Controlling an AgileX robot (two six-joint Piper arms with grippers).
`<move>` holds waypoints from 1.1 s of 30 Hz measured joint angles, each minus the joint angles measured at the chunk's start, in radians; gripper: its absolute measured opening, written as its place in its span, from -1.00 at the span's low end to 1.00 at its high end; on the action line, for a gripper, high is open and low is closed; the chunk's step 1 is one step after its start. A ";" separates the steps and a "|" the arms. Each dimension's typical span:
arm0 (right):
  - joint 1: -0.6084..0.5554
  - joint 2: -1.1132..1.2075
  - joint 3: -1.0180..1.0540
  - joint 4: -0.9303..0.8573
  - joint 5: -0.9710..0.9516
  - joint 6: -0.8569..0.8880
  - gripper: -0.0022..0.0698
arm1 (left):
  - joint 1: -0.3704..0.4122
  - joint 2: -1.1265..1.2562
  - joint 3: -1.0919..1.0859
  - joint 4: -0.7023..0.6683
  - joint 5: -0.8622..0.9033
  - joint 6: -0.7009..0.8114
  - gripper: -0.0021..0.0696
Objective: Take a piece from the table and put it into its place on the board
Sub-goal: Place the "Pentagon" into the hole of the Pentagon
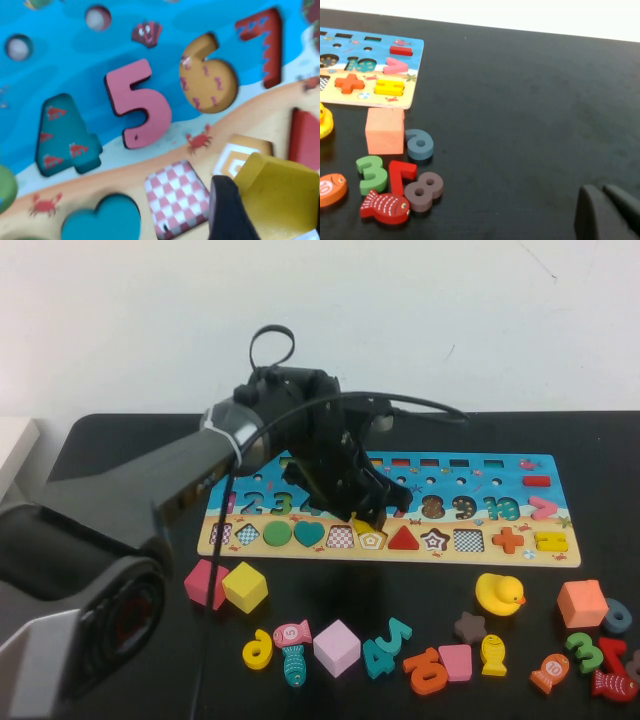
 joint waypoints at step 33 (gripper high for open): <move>0.000 0.000 0.000 0.000 0.000 0.000 -0.89 | -0.005 0.108 -0.114 -0.045 0.067 0.127 -0.05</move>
